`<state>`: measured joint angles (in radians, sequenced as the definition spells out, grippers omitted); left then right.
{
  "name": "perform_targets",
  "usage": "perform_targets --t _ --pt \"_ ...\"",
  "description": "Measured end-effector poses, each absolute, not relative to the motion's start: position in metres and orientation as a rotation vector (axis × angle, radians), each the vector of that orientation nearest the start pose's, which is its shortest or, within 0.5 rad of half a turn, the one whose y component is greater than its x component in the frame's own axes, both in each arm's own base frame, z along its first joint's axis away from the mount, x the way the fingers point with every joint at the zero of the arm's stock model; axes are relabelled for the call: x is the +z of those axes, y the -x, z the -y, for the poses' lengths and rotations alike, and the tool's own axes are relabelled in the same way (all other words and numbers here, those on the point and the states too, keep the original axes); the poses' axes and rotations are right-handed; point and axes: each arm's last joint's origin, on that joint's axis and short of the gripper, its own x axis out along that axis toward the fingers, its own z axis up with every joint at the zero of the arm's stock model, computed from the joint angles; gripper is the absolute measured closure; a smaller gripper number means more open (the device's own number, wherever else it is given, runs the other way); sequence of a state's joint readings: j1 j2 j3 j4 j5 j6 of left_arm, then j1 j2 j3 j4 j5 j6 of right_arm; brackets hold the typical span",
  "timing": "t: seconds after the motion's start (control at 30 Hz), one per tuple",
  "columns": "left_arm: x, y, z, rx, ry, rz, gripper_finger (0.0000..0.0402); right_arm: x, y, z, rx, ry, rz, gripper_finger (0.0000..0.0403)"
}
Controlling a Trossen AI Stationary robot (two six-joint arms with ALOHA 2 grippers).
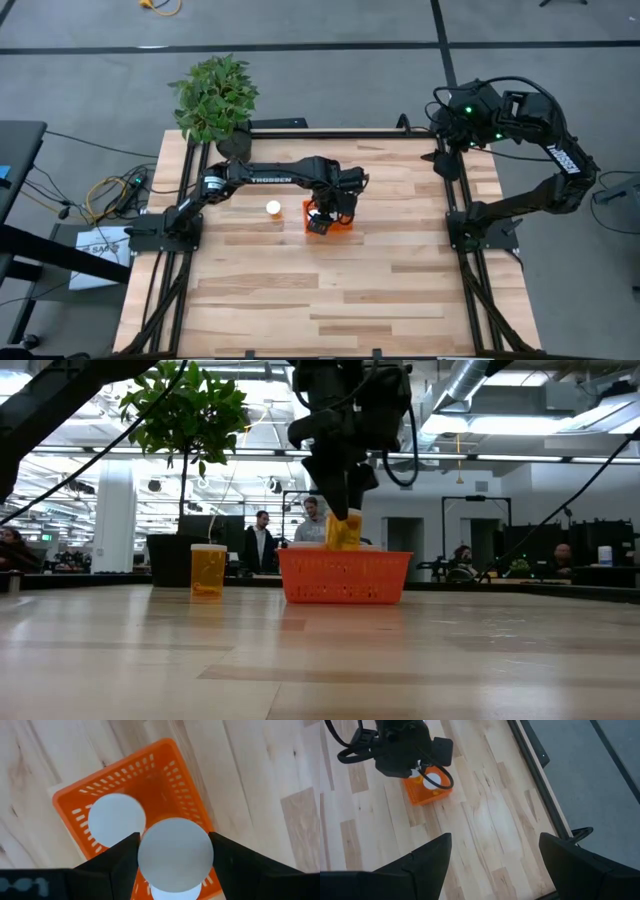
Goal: Pick and place pill bottles into a basket
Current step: Put the orange pill bottle into the orange bin
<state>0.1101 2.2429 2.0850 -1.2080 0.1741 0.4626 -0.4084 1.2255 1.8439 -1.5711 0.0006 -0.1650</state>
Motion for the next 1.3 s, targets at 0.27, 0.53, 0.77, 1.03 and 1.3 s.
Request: perform_targets --t 0.27,0.53,0.77,1.03,1.3 --pt "0.237 -0.454 -0.047 -0.359 -0.222 -1.295 0.0182 0.464 -0.139 0.060 -0.298 -0.044 -0.965 0.0107" --pt "0.237 -0.454 -0.050 -0.354 -0.220 -1.293 0.0177 0.464 -0.139 0.060 -0.298 -0.043 -0.965 0.0107" --pt "0.235 -0.454 -0.051 -0.354 -0.214 -1.290 0.0150 0.464 -0.139 0.060 -0.298 -0.044 -0.965 0.0107" --pt "0.231 -0.452 -0.052 -0.350 -0.204 -1.314 0.0136 0.464 -0.139 0.060 -0.298 -0.043 -0.965 0.0107" --pt "0.260 -0.433 -0.051 -0.284 -0.264 -1.362 0.0136 0.464 -0.139 0.060 -0.298 -0.043 -0.966 0.0107"
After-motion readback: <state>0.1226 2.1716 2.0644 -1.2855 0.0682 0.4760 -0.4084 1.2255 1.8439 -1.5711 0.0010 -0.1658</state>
